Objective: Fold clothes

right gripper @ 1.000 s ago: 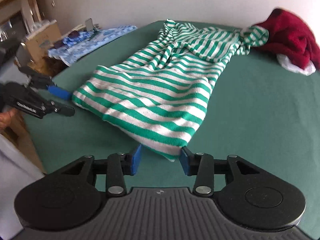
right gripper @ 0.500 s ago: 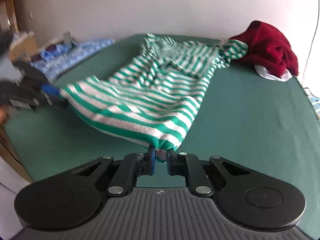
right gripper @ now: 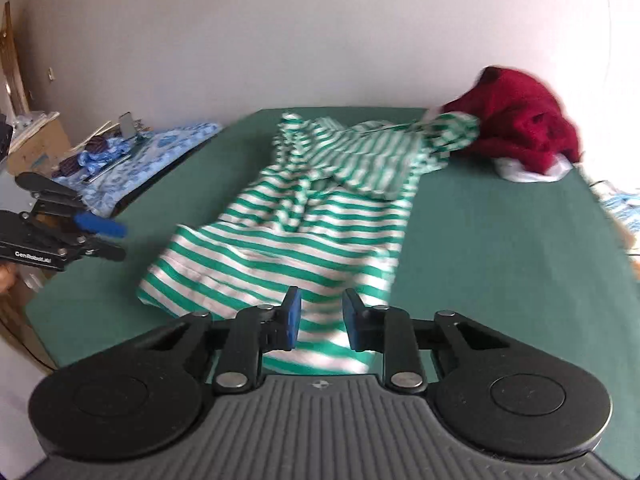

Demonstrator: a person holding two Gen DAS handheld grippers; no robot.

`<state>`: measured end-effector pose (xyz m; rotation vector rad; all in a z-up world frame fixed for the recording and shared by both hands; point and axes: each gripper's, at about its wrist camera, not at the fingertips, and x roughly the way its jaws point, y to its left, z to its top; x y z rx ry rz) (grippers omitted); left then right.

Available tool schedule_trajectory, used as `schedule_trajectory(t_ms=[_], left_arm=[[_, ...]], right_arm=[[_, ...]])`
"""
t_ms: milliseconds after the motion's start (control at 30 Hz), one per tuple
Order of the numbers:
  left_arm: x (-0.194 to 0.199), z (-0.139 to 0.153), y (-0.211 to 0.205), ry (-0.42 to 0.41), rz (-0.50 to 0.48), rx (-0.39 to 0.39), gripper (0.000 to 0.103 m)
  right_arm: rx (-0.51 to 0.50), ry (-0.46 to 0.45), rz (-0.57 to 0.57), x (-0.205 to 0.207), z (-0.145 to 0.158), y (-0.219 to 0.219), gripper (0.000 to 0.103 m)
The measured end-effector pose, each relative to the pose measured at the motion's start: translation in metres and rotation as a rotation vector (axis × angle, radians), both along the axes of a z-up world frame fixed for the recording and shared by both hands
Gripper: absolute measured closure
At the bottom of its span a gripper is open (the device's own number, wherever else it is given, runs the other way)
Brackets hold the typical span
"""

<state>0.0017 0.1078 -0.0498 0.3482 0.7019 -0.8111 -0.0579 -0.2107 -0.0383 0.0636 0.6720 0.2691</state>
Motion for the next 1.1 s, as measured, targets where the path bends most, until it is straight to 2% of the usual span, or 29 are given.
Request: schedule_trajectory(t_ms=[100, 167, 200, 233, 267, 300, 333, 367, 400, 467, 500, 533, 600, 633, 667, 700, 767, 833, 867, 933, 967, 1067, 1100], left_arm=[[0.011, -0.027, -0.028, 0.02, 0.035, 0.007, 0.07], [0.021, -0.047, -0.029, 0.052, 0.073, 0.021, 0.066], [0.023, -0.049, -0.026, 0.056, 0.078, 0.006, 0.065], [0.024, -0.05, -0.023, 0.059, 0.082, -0.01, 0.065], [0.025, -0.047, -0.026, 0.066, 0.087, -0.005, 0.065], [0.025, -0.042, -0.029, 0.06, 0.09, -0.011, 0.069], [0.024, -0.037, -0.033, 0.038, 0.088, -0.029, 0.069], [0.026, -0.035, -0.037, 0.024, 0.086, -0.034, 0.065], [0.03, -0.04, -0.042, 0.03, 0.088, -0.016, 0.055], [0.036, -0.051, -0.047, 0.04, 0.088, 0.011, 0.052], [0.035, -0.052, -0.045, 0.031, 0.085, -0.002, 0.052], [0.036, -0.05, -0.045, 0.038, 0.086, 0.003, 0.052], [0.039, -0.043, -0.044, 0.042, 0.098, -0.005, 0.055], [0.04, -0.039, -0.043, 0.036, 0.11, -0.023, 0.054], [0.042, -0.035, -0.042, 0.029, 0.122, -0.04, 0.052], [0.049, -0.04, -0.043, 0.045, 0.139, -0.027, 0.048], [0.06, -0.054, -0.045, 0.07, 0.161, -0.008, 0.04], [0.062, -0.055, -0.043, 0.058, 0.159, -0.019, 0.035], [0.063, -0.053, -0.041, 0.062, 0.158, -0.017, 0.035], [0.061, -0.044, -0.035, 0.065, 0.184, -0.02, 0.038], [0.056, -0.04, -0.028, 0.064, 0.195, -0.023, 0.04], [0.039, -0.026, -0.007, 0.063, 0.223, -0.032, 0.04], [0.032, -0.027, 0.0, 0.098, 0.231, -0.04, 0.038]], right_arm=[[-0.073, 0.042, 0.06, 0.022, -0.018, 0.026, 0.079], [-0.088, 0.076, 0.042, 0.032, -0.03, 0.023, 0.083], [-0.108, 0.094, -0.004, 0.034, -0.036, 0.014, 0.083], [-0.102, 0.107, -0.053, 0.035, -0.042, 0.002, 0.093], [-0.056, 0.102, -0.065, 0.034, -0.042, -0.008, 0.096], [-0.01, 0.117, -0.076, 0.038, -0.038, -0.013, 0.095], [0.028, 0.092, -0.07, 0.04, -0.033, -0.013, 0.088], [0.065, 0.065, -0.064, 0.042, -0.028, -0.013, 0.087], [0.059, 0.059, -0.042, 0.048, -0.028, -0.007, 0.087], [0.032, 0.073, -0.001, 0.063, -0.034, 0.004, 0.087], [0.013, 0.091, 0.009, 0.071, -0.041, 0.006, 0.088], [0.012, 0.077, 0.013, 0.076, -0.047, 0.003, 0.093], [0.04, 0.087, -0.025, 0.083, -0.044, -0.006, 0.097], [0.054, 0.093, -0.045, 0.087, -0.043, -0.011, 0.094], [0.074, 0.079, -0.058, 0.087, -0.039, -0.016, 0.087], [0.083, 0.082, -0.048, 0.089, -0.04, -0.015, 0.085], [0.101, 0.089, -0.027, 0.093, -0.041, -0.014, 0.086], [0.089, 0.091, -0.041, 0.096, -0.049, -0.016, 0.091], [0.097, 0.093, -0.043, 0.099, -0.05, -0.02, 0.094], [0.085, 0.111, -0.082, 0.101, -0.046, -0.026, 0.093], [0.091, 0.111, -0.098, 0.099, -0.041, -0.031, 0.088], [0.127, 0.099, -0.075, 0.077, -0.027, -0.048, 0.083], [0.12, 0.111, -0.057, 0.069, -0.024, -0.052, 0.079]])
